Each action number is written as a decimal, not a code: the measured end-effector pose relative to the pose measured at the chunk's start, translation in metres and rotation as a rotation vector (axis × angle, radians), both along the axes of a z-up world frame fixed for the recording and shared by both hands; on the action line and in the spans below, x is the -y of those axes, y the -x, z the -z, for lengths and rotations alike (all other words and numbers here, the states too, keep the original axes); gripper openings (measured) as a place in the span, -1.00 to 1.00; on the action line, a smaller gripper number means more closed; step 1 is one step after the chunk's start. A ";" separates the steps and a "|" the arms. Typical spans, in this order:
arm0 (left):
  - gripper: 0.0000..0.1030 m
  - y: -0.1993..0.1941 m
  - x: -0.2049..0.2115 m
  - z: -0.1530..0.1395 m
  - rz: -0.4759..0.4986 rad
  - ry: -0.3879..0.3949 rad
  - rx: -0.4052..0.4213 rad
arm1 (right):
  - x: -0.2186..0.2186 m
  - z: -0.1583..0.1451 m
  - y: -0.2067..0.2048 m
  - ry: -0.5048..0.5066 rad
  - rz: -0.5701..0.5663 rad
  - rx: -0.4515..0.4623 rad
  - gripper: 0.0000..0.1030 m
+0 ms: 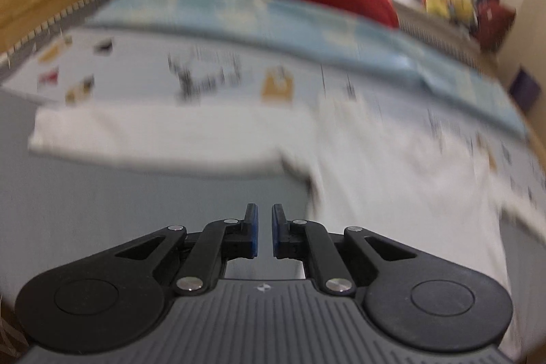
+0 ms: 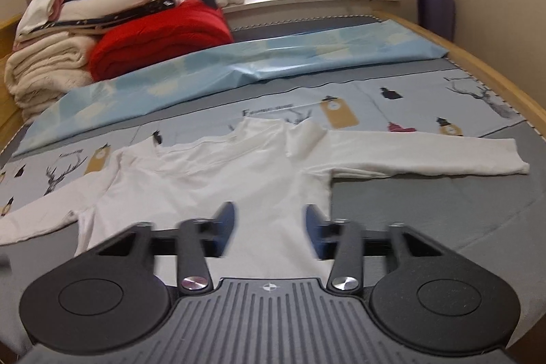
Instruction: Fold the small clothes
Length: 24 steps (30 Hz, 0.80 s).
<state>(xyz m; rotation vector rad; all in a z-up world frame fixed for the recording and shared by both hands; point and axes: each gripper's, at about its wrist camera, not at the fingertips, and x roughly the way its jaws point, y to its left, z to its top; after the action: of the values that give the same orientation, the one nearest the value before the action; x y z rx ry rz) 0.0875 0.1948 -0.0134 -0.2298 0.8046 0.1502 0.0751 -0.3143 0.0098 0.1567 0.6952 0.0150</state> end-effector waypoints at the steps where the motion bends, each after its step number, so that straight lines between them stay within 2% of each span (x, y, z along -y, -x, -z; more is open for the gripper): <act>1: -0.84 -0.013 -0.010 -0.003 -0.016 0.002 0.023 | -0.004 -0.001 -0.001 0.006 -0.009 0.002 -0.59; 4: -0.84 -0.046 -0.054 0.007 -0.108 0.039 0.075 | -0.012 -0.002 -0.001 0.028 -0.019 0.013 -0.63; 6: -0.84 -0.058 -0.089 0.030 -0.186 0.061 0.087 | -0.014 -0.002 -0.002 0.028 -0.026 0.004 -0.63; 8: -0.84 -0.063 -0.124 0.060 -0.272 0.100 0.044 | -0.015 -0.001 -0.005 0.031 -0.029 -0.018 -0.63; 9: -0.82 -0.068 -0.146 0.077 -0.350 0.149 -0.017 | -0.016 0.000 -0.007 0.036 -0.031 -0.025 -0.63; 10: -0.79 -0.068 -0.162 0.086 -0.408 0.188 -0.036 | -0.016 0.000 -0.008 0.043 -0.035 -0.029 -0.63; 12: -0.50 -0.062 -0.195 0.104 -0.534 0.243 -0.037 | -0.018 0.002 -0.012 0.062 -0.042 -0.038 -0.63; 14: -0.33 -0.058 -0.222 0.119 -0.616 0.283 -0.052 | -0.018 0.002 -0.018 0.079 -0.044 -0.043 -0.63; 17: -0.34 -0.051 -0.255 0.131 -0.675 0.411 0.013 | -0.019 0.005 -0.027 0.093 -0.036 -0.049 -0.63; 19: -0.34 -0.054 -0.262 0.132 -0.694 0.434 0.024 | -0.021 0.009 -0.034 0.094 -0.029 -0.072 -0.63; 20: -0.36 -0.055 -0.264 0.131 -0.704 0.437 0.025 | -0.022 0.010 -0.037 0.095 -0.028 -0.079 -0.63; 22: -0.69 -0.064 -0.265 0.131 -0.722 0.402 0.012 | -0.026 0.013 -0.042 0.101 -0.031 -0.092 -0.63; 23: -0.90 -0.067 -0.262 0.130 -0.740 0.356 -0.006 | -0.029 0.015 -0.044 0.107 -0.036 -0.097 -0.63; 24: -0.91 -0.070 -0.259 0.128 -0.748 0.328 -0.017 | -0.032 0.017 -0.045 0.113 -0.041 -0.104 -0.63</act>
<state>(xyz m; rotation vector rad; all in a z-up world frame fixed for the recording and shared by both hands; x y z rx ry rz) 0.1572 0.4540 -0.1416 -0.8377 0.7254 0.7255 0.1204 -0.2819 -0.0069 0.0343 0.8007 0.0071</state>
